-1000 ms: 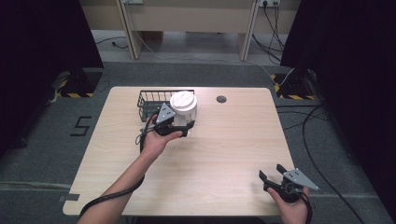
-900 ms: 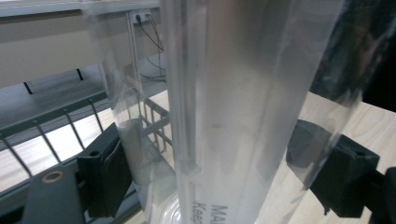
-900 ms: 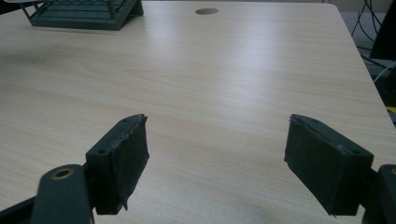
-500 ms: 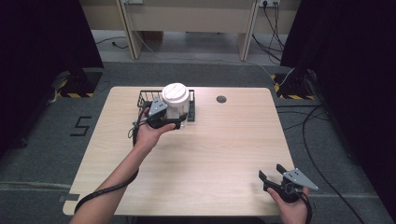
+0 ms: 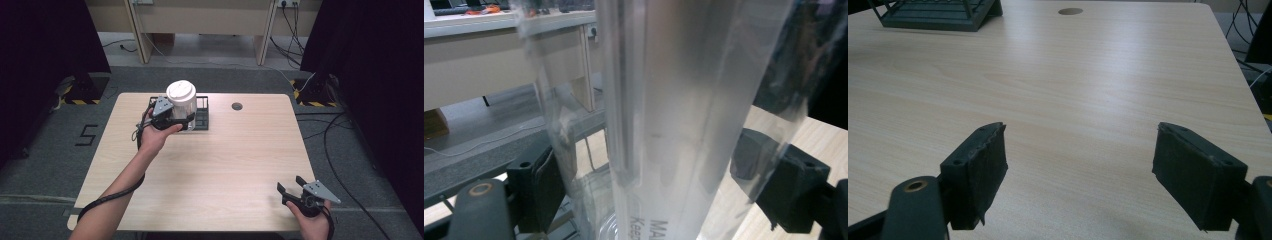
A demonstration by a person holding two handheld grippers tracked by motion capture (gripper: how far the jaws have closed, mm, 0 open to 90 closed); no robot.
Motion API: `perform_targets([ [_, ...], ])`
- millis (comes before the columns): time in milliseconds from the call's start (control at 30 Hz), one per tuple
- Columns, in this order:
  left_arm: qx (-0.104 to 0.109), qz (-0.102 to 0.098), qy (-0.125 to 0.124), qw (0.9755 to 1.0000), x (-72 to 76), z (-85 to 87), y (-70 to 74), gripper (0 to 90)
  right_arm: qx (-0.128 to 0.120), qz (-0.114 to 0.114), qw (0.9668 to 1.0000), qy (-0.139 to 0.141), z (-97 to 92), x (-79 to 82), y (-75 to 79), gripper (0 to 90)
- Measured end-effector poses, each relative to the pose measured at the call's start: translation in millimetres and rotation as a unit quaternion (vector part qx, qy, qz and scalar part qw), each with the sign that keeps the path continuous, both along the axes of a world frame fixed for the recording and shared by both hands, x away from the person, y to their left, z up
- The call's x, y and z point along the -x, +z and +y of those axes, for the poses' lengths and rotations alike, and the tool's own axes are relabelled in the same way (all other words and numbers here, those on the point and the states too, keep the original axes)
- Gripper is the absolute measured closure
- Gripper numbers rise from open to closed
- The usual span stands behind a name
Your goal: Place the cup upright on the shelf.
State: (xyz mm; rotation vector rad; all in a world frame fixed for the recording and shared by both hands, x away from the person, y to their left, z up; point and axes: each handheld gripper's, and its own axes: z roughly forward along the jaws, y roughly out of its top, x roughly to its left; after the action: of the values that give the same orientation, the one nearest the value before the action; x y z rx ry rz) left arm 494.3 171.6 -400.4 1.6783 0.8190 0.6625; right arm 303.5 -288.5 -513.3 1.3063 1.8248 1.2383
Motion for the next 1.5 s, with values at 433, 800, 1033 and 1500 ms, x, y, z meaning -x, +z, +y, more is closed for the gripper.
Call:
perform_targets([
  [433, -0.001, -0.005, 0.013, 0.9999, -8.3, 7.8, 9.8, 17.7, 0.004, -0.002, 1.0, 0.001, 0.0, 0.1, 0.1, 22.1],
  [800, 0.001, -0.006, 0.024, 0.9997, -19.9, 10.1, 15.7, 17.7, -0.001, 0.0, 1.0, 0.001, -0.1, -0.1, -0.1, 22.2],
  [1033, 0.004, -0.006, 0.032, 0.9995, -28.8, 12.6, 19.4, 17.7, -0.002, 0.002, 1.0, 0.0, -0.3, -0.4, -0.1, 22.3],
  [1500, 0.003, -0.004, 0.045, 0.999, -43.3, 15.8, 19.9, 17.7, -0.004, 0.004, 1.0, -0.001, -1.6, -1.0, 0.0, 22.4],
])
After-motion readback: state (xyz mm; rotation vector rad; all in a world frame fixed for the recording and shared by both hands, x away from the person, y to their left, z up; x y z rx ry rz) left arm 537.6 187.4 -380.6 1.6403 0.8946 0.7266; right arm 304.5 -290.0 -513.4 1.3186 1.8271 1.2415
